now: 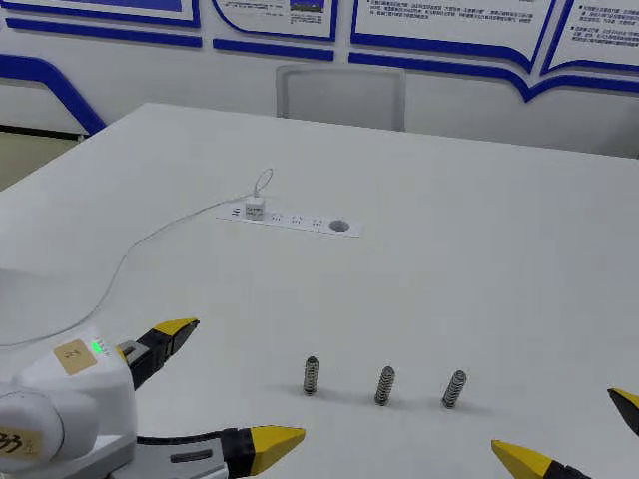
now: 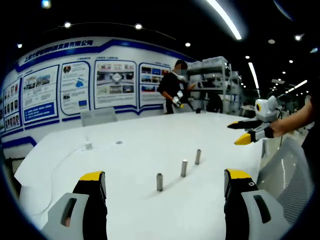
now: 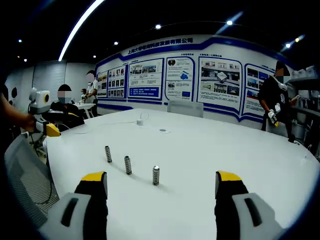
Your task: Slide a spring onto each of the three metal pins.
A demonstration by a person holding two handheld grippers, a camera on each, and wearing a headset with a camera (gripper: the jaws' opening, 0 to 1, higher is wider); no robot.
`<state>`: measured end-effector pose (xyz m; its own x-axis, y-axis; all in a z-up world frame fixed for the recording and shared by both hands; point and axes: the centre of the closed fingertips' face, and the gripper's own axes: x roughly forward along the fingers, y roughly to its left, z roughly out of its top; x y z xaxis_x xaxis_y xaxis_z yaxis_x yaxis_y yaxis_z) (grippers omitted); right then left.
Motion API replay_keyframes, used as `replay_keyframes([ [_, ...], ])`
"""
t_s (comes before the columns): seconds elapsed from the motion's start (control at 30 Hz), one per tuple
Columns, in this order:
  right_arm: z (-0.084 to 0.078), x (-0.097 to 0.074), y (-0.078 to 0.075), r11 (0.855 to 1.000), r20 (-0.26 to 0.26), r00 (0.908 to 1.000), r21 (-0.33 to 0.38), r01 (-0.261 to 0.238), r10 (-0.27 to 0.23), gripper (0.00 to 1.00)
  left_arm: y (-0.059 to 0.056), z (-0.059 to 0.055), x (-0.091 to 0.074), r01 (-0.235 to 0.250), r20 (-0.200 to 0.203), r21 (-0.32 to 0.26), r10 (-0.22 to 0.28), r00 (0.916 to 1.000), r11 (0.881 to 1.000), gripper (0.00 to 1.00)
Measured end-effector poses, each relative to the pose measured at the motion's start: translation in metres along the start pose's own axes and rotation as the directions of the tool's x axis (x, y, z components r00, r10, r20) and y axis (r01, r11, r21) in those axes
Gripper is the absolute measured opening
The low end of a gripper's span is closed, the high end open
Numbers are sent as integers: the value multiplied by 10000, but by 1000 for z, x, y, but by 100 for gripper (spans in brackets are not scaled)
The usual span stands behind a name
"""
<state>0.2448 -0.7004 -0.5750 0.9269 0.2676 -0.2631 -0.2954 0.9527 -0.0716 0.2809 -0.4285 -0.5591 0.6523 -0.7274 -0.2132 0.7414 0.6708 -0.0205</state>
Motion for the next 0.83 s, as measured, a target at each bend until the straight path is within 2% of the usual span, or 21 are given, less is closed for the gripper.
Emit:
replay_keyframes([
  [0.07,3,-2,-8,9983,292,9980,176,558,-563,95,-1,-1,0,-113,-33,122,114,9999,9999,100],
  [0.57,1,-1,3,9997,279,9994,179,177,-182,97,-4,-8,-1,-38,-264,58,40,9996,10000,100],
  [0.83,-2,1,7,9997,163,9999,241,32,-36,97,-6,-17,-2,54,-571,90,-49,9984,9999,100],
])
